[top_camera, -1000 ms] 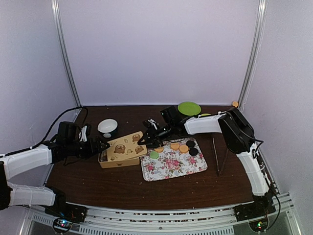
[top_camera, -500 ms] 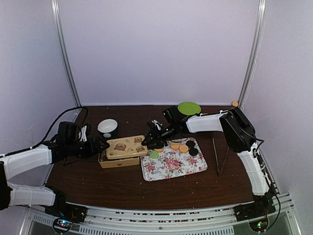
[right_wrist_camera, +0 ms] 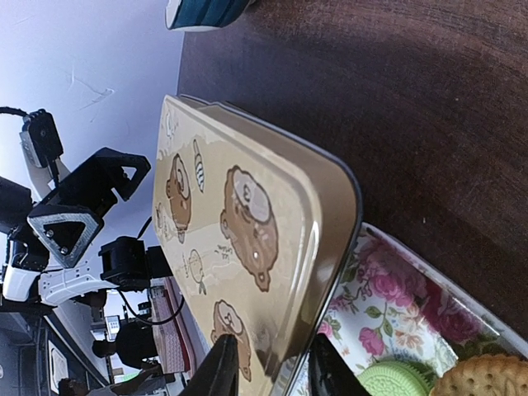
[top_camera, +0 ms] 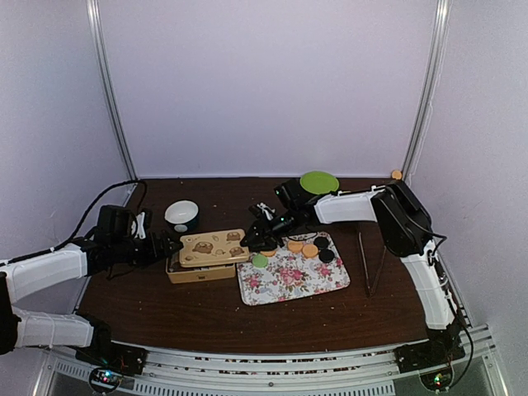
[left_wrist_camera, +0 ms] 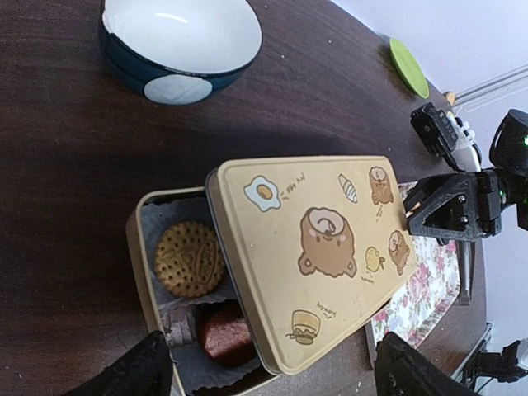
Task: Pack the cookies
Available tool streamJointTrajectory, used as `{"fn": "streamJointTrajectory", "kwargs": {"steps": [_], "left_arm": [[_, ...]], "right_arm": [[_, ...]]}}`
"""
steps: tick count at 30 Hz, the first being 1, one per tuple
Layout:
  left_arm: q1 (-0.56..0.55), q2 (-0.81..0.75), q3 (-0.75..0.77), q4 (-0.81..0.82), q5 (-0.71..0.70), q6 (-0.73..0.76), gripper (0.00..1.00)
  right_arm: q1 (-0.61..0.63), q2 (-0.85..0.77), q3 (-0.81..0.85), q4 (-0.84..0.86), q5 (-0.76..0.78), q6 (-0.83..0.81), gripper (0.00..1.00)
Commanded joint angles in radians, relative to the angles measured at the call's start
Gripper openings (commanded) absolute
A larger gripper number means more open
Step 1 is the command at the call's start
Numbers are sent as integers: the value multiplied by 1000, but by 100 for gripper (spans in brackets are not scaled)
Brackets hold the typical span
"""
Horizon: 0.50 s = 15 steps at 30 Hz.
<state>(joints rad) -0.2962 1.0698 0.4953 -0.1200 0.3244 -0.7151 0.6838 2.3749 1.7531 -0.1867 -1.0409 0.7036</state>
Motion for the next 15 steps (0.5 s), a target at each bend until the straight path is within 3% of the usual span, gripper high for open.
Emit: {"fn": "streamJointTrajectory", "kwargs": {"steps": [1, 15], "left_arm": [[6, 3, -6, 27, -16, 7, 87], [6, 38, -17, 81, 10, -13, 88]], "right_arm": [[11, -64, -15, -7, 21, -13, 28], [41, -75, -17, -25, 45, -19, 27]]}}
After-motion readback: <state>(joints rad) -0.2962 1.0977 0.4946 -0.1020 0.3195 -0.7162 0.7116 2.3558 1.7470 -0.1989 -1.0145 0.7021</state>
